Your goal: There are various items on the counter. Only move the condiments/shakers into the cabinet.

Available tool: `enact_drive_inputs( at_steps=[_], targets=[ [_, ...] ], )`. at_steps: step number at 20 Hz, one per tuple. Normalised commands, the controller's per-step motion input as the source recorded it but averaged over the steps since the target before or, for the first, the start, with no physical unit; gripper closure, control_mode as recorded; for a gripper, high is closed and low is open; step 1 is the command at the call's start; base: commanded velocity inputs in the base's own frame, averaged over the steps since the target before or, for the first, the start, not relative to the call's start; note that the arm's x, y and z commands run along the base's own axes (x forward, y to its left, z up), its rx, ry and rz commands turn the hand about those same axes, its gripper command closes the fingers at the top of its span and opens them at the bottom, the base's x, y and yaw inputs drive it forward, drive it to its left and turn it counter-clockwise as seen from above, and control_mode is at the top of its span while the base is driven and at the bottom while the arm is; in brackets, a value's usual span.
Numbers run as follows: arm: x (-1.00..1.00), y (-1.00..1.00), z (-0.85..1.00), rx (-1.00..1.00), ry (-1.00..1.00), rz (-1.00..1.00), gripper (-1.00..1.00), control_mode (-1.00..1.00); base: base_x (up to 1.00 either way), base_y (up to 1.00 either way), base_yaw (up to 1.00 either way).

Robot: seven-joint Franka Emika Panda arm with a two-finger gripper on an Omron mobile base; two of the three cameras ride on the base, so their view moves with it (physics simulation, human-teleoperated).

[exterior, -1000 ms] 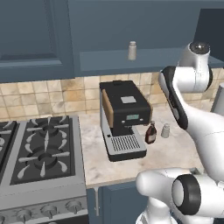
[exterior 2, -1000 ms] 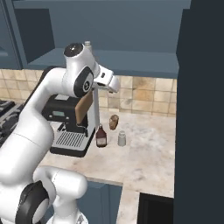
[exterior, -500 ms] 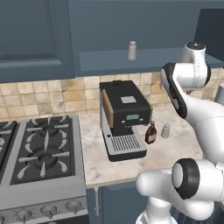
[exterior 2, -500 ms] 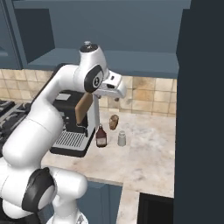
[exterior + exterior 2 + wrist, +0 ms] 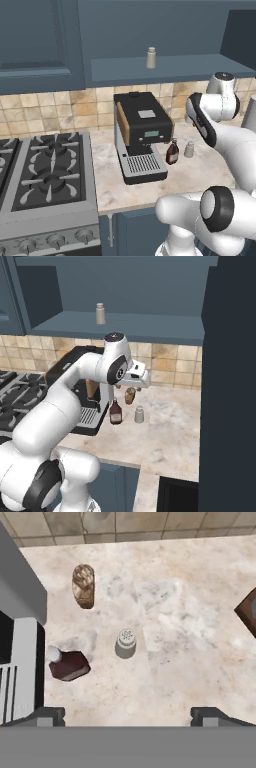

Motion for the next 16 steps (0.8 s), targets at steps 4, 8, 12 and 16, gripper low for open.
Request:
enact_drive_inputs(
  at_steps=[4, 8, 12, 16],
  targets=[
    [-0.01, -0.15, -0.47, 0.00, -0.02, 0.06, -1.00, -1.00, 0.00, 0.00, 0.00],
    [0.00, -0.09, -0.38, 0.00, -0.07, 0.05, -1.00, -1.00, 0.00, 0.00, 0.00],
    [0.00, -0.11, -0.29, 0.01, -0.08, 0.04, -1.00, -1.00, 0.00, 0.00, 0.00],
    [0.00, -0.08, -0.23, 0.00, -0.08, 0.04, -1.00, -1.00, 0.00, 0.00, 0.00]
  ],
)
